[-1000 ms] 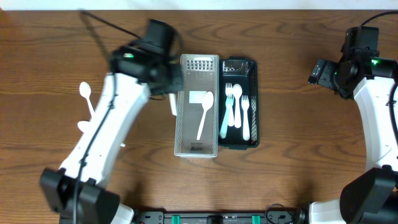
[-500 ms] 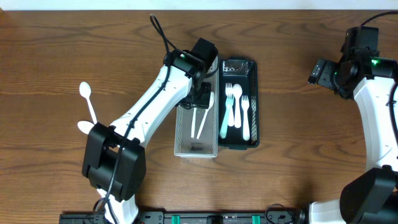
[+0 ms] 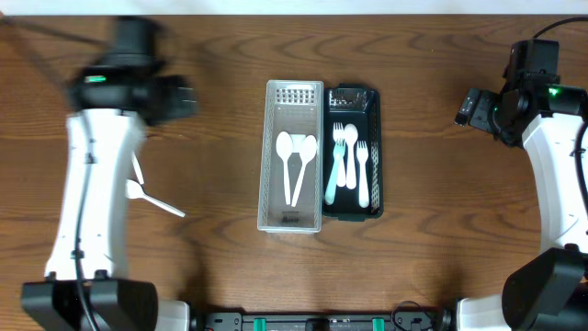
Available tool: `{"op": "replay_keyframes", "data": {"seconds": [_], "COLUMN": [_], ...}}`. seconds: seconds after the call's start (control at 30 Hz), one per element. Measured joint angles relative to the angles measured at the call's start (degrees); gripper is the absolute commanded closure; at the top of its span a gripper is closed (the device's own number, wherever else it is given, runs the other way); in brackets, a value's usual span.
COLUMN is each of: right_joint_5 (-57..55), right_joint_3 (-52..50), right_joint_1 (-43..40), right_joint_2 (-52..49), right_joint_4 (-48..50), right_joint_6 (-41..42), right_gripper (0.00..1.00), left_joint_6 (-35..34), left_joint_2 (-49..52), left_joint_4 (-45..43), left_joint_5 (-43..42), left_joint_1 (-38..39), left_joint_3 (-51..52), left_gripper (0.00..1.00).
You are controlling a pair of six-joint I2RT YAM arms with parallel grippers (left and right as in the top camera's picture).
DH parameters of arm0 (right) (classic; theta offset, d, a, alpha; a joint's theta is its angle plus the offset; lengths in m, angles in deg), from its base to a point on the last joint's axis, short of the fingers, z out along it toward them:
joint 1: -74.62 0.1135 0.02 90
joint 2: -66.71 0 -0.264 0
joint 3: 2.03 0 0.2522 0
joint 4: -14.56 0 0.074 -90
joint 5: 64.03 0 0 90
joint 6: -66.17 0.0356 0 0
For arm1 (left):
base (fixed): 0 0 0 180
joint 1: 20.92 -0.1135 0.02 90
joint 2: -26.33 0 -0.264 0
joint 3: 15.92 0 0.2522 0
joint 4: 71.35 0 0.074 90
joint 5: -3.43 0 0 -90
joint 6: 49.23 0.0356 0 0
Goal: Pack container
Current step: 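Move the left gripper back and grasp a third white spoon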
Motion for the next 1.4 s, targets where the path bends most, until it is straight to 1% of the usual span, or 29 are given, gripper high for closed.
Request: {"op": "replay_keyframes", "data": {"seconds": [0.1, 0.2, 0.3, 0.37, 0.57, 0.77, 1.1, 1.3, 1.33, 1.37, 1.4], "right_joint_5": [0.00, -0.02, -0.02, -0.02, -0.02, 0.00, 0.00, 0.02, 0.02, 0.02, 0.02], "right_joint_3": [0.00, 0.00, 0.00, 0.00, 0.00, 0.00, 0.00, 0.00, 0.00, 0.00, 0.00], "right_joint_1": [0.00, 0.00, 0.00, 0.00, 0.00, 0.00, 0.00, 0.00, 0.00, 0.00, 0.00], "right_joint_2": [0.00, 0.00, 0.00, 0.00, 0.00, 0.00, 0.00, 0.00, 0.00, 0.00, 0.00], "right_joint_4": [-0.35, -0.42, -0.44, -0.42, 0.24, 0.24, 0.20, 0.02, 0.02, 0.02, 0.02], "right_joint_6": [0.00, -0.02, -0.20, -0.20, -0.22, -0.20, -0.15, -0.15, -0.15, -0.15, -0.15], "right_gripper": [0.01, 0.01, 0.01, 0.01, 0.01, 0.01, 0.01, 0.01, 0.01, 0.01, 0.01], "left_joint_6": [0.85, 1.62, 1.84, 1.88, 2.03, 3.26, 4.85, 4.90, 4.87, 4.87, 4.79], "left_joint_2": [1.90, 6.16, 11.43, 14.69, 24.02, 29.97, 34.25, 34.71, 34.71, 34.71, 34.71], "left_joint_4": [-0.28, -1.44, -2.91, -3.76, -6.78, -9.14, -13.35, -13.49, -13.49, -13.49, -13.49], "left_joint_5": [0.26, -0.20, -1.62, -2.67, -4.92, -6.40, -8.59, -9.22, -9.22, -9.22, -9.31], "left_joint_1": [-8.92, -15.80, -19.82, -21.05, -20.79, -20.20, -20.20, -20.22, -20.22, -20.22, -20.22], "left_joint_3": [0.00, 0.00, 0.00, 0.02, 0.02, 0.02, 0.02, 0.02, 0.02, 0.02, 0.02], "left_gripper": [0.11, 0.11, 0.11, 0.11, 0.10, 0.10, 0.10, 0.10, 0.11, 0.16, 0.25]}}
